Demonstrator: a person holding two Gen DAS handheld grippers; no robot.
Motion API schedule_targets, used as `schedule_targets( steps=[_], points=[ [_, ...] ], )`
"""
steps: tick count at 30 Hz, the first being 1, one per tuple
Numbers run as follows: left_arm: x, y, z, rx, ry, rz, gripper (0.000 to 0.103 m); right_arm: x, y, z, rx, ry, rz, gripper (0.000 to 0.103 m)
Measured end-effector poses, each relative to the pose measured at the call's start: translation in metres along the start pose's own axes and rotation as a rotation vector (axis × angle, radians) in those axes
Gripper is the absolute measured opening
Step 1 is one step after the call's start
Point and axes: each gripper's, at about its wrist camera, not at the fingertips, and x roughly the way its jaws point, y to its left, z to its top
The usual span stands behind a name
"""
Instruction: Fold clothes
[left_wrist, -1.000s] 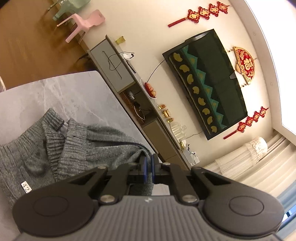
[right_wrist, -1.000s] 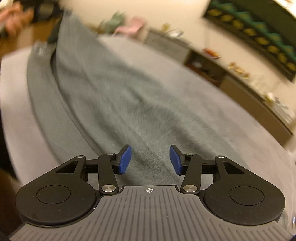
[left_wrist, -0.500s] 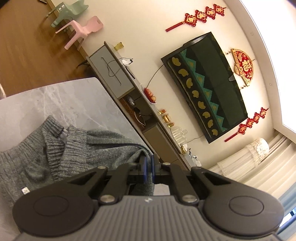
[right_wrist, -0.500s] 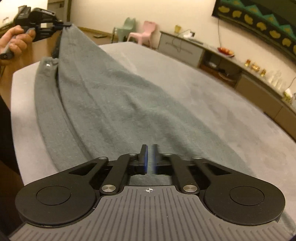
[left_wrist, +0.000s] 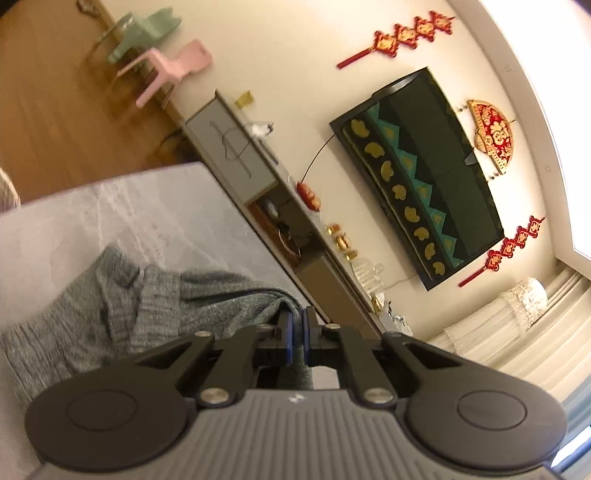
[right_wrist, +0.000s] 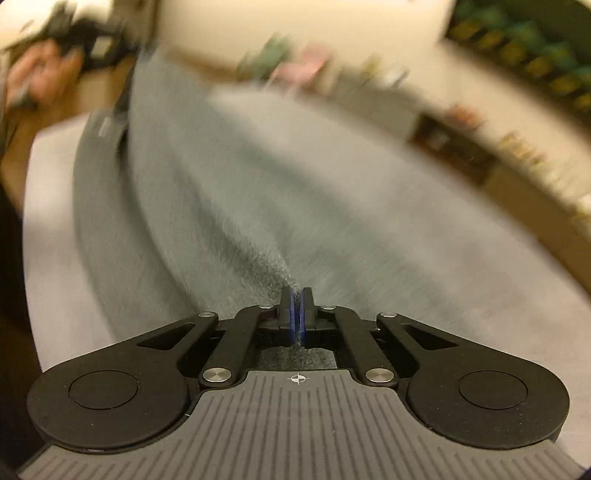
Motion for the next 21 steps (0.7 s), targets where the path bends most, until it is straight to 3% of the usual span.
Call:
schedule_targets(
  steps=[2,4,7,10,13,14,17,18,20,21],
  points=[
    [-0.020,-0.004,0.000,0.043,-0.039,-0.030,0.003,-0.050,0.008,0.006,0.023,-0.117,-0.037,0.000],
    [-0.024,-0.005,-0.003,0.134,-0.009,0.076,0.003,-0.061,0.033,-0.009,-0.063,-0.076,-0.006,0.000],
    [-0.010,0.014,-0.010,0.106,0.123,0.239,0.002,-0.049,0.066,-0.043,-0.179,0.034,0.023,0.000],
    [-0.013,0.018,-0.016,0.102,0.158,0.308,0.002,-0.036,0.087,-0.069,-0.232,0.097,0.058,0.000],
    [-0.007,0.013,-0.021,0.131,0.180,0.310,0.002,-0.035,0.082,-0.066,-0.222,0.053,0.019,0.000],
    [-0.011,0.007,-0.020,0.147,0.150,0.273,0.002,-0.041,0.075,-0.059,-0.196,0.003,-0.027,0.000],
    [-0.044,-0.023,-0.018,0.235,-0.063,0.054,0.002,-0.064,0.052,-0.040,-0.077,-0.147,-0.185,0.000],
    [-0.042,-0.026,-0.018,0.247,-0.064,0.063,0.002,-0.068,0.047,-0.036,-0.042,-0.175,-0.217,0.000],
    [-0.001,-0.007,-0.023,0.167,0.110,0.193,0.001,-0.046,0.043,-0.040,-0.078,-0.042,-0.140,0.000],
    [0.018,-0.002,-0.025,0.152,0.163,0.241,0.001,-0.031,0.042,-0.043,-0.125,0.004,-0.146,0.000]
  ],
)
